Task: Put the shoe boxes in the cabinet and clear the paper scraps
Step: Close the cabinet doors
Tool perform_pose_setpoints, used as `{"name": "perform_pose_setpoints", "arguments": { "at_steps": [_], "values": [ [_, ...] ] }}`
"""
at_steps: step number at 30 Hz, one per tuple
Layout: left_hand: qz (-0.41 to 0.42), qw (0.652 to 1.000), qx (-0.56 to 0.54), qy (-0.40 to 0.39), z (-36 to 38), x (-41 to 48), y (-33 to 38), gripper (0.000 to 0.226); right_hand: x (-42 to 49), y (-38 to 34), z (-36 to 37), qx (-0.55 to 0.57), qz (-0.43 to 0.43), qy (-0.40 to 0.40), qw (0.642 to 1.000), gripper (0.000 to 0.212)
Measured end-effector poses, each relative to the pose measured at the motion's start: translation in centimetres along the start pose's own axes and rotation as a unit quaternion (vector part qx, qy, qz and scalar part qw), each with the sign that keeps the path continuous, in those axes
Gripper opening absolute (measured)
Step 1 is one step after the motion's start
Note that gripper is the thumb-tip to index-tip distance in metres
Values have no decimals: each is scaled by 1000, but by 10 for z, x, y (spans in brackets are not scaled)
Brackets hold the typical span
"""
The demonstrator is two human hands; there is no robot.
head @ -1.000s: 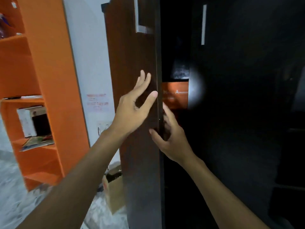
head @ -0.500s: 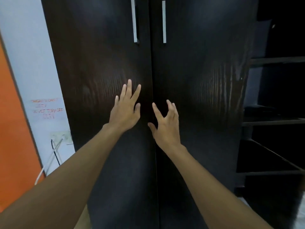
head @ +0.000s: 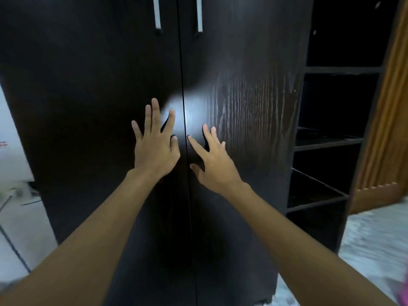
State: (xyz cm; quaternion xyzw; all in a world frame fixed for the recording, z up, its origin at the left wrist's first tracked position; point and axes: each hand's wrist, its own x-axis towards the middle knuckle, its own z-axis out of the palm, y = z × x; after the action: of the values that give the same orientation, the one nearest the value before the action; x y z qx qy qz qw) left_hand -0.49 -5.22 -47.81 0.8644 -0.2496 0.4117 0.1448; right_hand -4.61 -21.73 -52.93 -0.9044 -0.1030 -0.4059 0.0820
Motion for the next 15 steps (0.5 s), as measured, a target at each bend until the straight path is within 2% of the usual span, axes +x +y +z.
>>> {"name": "perform_pose_setpoints", "arguments": {
  "at_steps": [3, 7, 11, 15],
  "values": [
    [51, 994, -86, 42, 19, -15, 21, 52, -28, 22, -11, 48, 36, 27, 998, 49],
    [62, 964, -259, 23, 53, -48, 67, 43, -92, 62, -26, -13, 119, -12, 993, 36],
    [59, 916, -384, -97, 99, -80, 117, 41, -168, 103, -49, -50, 236, -87, 966, 31],
    [52, 847, -477, -230, 139, -116, 184, 37, -256, 142, -71, -73, 339, -96, 933, 29]
  ]
}}
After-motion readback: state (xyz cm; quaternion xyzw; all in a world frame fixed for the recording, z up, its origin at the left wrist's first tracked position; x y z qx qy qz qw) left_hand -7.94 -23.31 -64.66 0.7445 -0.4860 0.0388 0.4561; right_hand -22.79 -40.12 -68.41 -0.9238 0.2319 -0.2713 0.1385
